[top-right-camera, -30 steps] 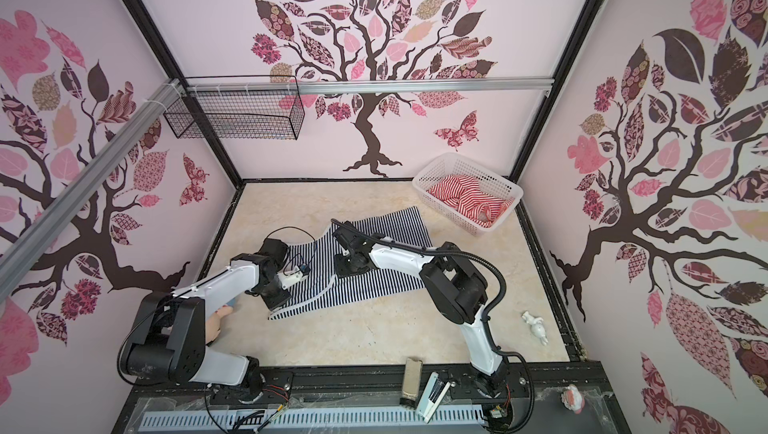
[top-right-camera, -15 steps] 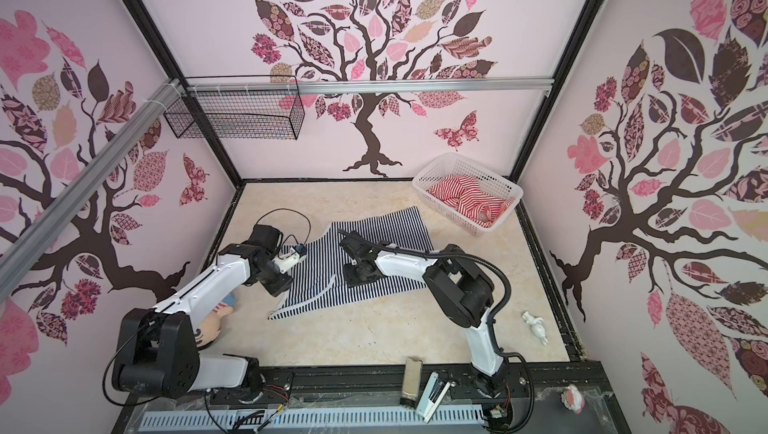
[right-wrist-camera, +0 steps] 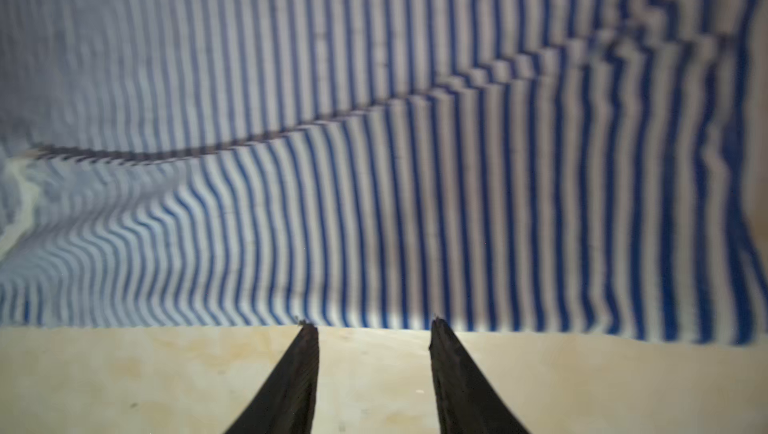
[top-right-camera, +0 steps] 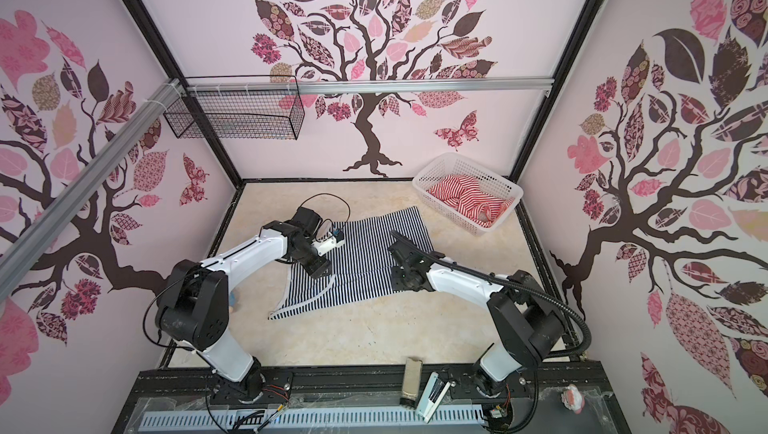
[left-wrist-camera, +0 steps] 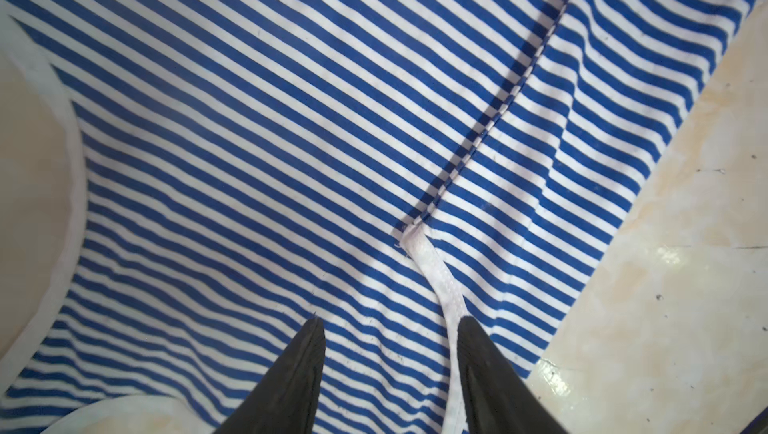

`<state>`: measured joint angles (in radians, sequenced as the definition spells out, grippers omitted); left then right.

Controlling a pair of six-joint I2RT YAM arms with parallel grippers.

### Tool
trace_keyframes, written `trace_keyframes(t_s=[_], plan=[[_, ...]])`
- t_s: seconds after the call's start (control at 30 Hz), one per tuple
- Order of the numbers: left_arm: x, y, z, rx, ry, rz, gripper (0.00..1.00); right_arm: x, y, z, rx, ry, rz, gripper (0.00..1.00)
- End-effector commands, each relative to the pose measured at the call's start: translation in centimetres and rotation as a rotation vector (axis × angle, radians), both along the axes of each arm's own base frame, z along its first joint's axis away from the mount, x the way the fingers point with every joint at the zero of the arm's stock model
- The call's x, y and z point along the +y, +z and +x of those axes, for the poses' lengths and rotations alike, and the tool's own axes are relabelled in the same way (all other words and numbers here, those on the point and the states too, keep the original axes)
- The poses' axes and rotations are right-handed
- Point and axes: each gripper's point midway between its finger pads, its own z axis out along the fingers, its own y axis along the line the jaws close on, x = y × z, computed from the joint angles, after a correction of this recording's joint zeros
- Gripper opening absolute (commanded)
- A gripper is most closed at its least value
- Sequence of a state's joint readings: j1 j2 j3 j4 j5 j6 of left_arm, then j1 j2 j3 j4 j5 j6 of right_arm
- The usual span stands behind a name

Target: Fold and stack the tank tops

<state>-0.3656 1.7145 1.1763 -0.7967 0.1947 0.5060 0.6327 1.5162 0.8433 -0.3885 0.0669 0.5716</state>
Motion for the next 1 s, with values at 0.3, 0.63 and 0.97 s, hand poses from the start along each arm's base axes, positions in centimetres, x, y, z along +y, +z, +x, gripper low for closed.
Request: trace_keyframes(t_s=[0.3,0.63,0.97], plan=[[-1.9,-1.5,0.8,0.083,-0.007,-0.050,0.47,-6.5,-0.6,0.7,0.012,-0.183,0.018,0.34],[-2.3,-3.2,-0.2,0.135,-0.026,-0.061,0.40,-8.0,-1.7,1.2,0.039,-0.254,0.029,0.23],[-2.2,-4.1,-1.1,0.159,-0.040,-0.050,0.38,-8.7,-2.0,1.0,0.044,-0.279,0.015,0.16]])
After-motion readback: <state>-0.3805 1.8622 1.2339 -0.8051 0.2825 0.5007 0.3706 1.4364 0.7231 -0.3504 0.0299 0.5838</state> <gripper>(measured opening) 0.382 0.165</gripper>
